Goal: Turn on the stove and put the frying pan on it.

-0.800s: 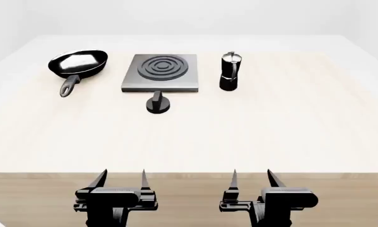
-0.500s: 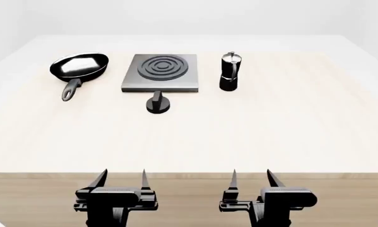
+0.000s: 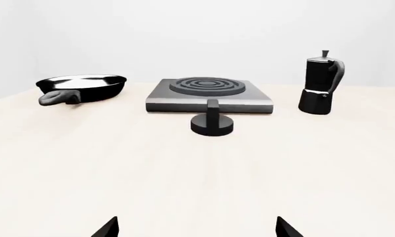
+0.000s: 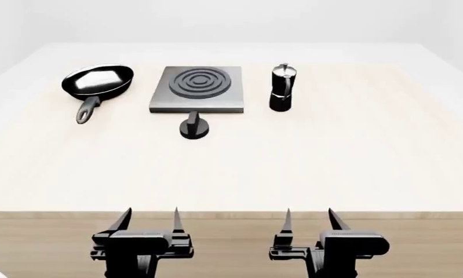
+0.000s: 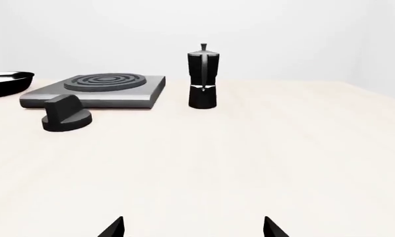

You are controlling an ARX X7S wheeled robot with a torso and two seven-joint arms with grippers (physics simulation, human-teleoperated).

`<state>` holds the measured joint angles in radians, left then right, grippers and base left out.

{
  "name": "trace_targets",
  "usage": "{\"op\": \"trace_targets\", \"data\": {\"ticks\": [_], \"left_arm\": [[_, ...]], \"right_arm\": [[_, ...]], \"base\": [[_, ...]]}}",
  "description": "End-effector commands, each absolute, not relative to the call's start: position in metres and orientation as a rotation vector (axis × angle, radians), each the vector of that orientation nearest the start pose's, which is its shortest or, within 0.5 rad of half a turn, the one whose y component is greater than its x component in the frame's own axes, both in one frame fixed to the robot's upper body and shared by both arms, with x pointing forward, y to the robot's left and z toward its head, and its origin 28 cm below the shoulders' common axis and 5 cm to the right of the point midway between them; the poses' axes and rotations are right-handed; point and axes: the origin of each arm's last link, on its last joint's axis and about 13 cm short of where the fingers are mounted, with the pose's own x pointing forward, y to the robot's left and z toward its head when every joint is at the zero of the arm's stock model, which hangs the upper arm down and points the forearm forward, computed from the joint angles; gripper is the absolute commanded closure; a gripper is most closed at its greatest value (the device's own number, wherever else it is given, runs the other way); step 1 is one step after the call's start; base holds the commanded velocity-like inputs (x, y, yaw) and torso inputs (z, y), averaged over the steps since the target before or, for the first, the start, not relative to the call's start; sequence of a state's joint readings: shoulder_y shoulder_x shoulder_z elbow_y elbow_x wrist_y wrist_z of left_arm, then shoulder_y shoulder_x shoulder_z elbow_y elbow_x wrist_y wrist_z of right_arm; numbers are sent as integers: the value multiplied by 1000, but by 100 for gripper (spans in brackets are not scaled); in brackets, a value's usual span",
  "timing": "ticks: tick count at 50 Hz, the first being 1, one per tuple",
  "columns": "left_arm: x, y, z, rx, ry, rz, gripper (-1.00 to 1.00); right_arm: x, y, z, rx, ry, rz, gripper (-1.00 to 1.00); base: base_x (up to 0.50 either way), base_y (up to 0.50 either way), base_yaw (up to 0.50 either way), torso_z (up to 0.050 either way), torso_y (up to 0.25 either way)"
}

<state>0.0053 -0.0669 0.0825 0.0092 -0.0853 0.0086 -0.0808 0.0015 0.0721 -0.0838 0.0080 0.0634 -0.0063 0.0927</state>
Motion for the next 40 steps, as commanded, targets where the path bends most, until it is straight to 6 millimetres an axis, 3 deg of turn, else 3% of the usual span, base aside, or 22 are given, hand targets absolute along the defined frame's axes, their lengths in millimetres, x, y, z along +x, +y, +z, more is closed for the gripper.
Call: {"op": "trace_targets", "data": {"ticks": [1, 40], "left_arm": [[206, 204, 14, -21, -8, -2, -100], [207, 208, 15, -37, -3, 0, -100]], "right_arm": [[207, -97, 11, -15, 4, -13, -100], [207, -93, 11, -23, 11, -12, -100]], "base": [[0, 500, 0, 0, 0], [0, 500, 0, 0, 0]]}}
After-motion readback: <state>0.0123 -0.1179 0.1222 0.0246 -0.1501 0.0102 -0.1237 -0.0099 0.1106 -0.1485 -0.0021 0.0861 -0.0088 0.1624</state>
